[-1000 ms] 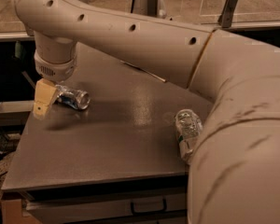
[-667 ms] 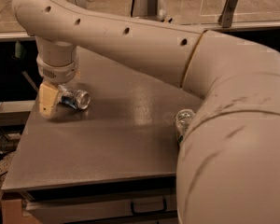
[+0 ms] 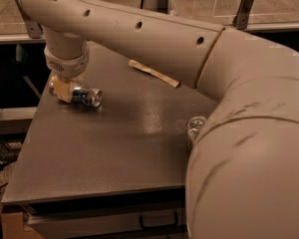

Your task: Place redbull can upright

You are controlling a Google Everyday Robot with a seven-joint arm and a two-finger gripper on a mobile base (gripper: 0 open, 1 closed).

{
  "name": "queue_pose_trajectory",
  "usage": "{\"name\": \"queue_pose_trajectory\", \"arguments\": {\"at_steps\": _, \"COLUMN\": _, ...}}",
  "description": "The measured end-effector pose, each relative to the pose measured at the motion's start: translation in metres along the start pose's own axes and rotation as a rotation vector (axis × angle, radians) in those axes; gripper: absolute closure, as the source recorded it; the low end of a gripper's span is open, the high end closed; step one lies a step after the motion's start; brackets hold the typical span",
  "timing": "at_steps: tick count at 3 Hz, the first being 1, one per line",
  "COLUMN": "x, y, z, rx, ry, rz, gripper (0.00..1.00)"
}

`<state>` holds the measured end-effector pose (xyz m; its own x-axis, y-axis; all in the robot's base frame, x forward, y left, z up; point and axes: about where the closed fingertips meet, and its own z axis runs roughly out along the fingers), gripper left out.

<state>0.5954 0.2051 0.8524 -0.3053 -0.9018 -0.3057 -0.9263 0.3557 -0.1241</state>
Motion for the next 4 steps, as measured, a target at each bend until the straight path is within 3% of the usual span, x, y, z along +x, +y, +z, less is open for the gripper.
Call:
{"name": "queue_pose_trajectory", "arguments": {"at_steps": 1, "x": -0.010, "y": -0.019, "z": -0.023, "rx": 0.021, "ry": -0.101, "rz": -0.018, "gripper": 0.87}}
{"name": "queue_pose_trajectory", "arguments": {"at_steps": 2, "x": -0.010, "y": -0.031, "z": -0.047, "rx": 0.026, "ry": -0.252, "rz": -0.062, "gripper": 1.00}}
{"name": "queue_pose_trajectory", "arguments": {"at_steps": 3, "x": 0.000, "y": -0.038, "z": -0.068, "rx": 0.017, "ry": -0.443, "rz": -0.097, "gripper": 1.00}}
{"name": "queue_pose_trajectory", "arguments": {"at_steps": 4, "x": 0.001, "y": -0.031, "z": -0.085, "rx": -0.012, "ry": -0.674, "rz": -0.102, "gripper": 1.00}}
